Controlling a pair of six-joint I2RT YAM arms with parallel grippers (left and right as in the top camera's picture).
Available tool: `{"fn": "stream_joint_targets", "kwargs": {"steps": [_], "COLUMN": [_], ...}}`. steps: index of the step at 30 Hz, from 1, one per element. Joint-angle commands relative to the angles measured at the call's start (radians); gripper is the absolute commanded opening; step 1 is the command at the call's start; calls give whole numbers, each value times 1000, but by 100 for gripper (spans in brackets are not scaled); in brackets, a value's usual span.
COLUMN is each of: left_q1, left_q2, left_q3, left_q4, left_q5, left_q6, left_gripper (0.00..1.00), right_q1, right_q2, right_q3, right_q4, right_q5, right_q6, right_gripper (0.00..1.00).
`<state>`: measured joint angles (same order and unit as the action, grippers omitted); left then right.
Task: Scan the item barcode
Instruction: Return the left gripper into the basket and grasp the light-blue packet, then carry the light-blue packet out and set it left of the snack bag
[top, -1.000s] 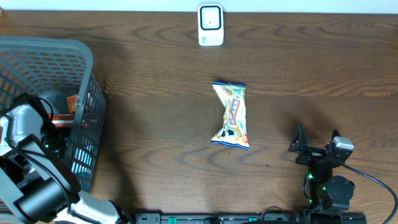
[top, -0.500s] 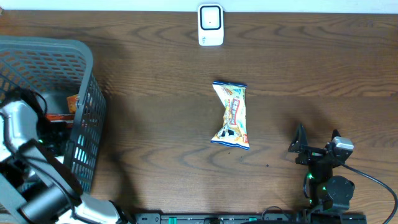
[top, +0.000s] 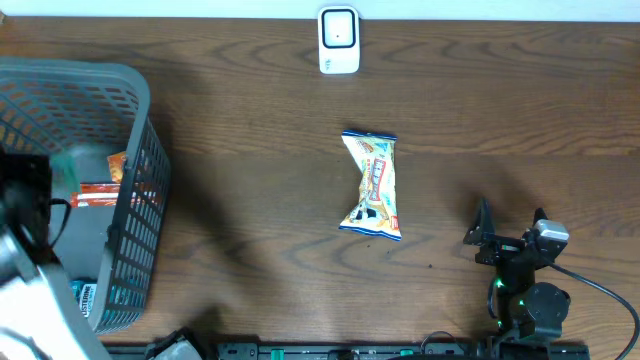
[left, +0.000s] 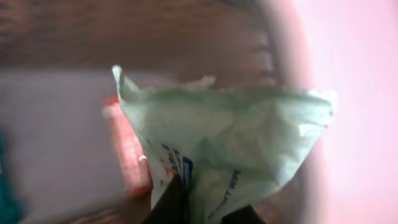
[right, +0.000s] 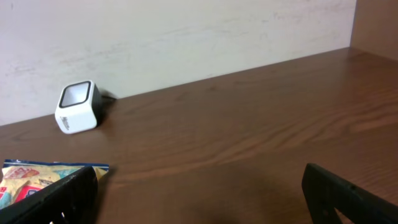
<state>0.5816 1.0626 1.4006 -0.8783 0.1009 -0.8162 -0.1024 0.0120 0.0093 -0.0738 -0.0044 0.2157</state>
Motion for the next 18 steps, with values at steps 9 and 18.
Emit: {"fn": "stream_joint_targets", "kwargs": {"steps": [9, 18], "left_q1": [-412, -785], "left_q2": [-230, -24], "left_q3": [2, -120], "left_q4": [116, 116], "left_q5": [300, 248], "left_q6": [295, 404], "left_gripper": [7, 7], "right_q1": [-14, -14], "right_q2": [-5, -5], "right_q3": [-4, -4], "right_q4": [-1, -1], "right_q5": [5, 5], "right_q6": [-14, -14], "right_gripper": [99, 99]}}
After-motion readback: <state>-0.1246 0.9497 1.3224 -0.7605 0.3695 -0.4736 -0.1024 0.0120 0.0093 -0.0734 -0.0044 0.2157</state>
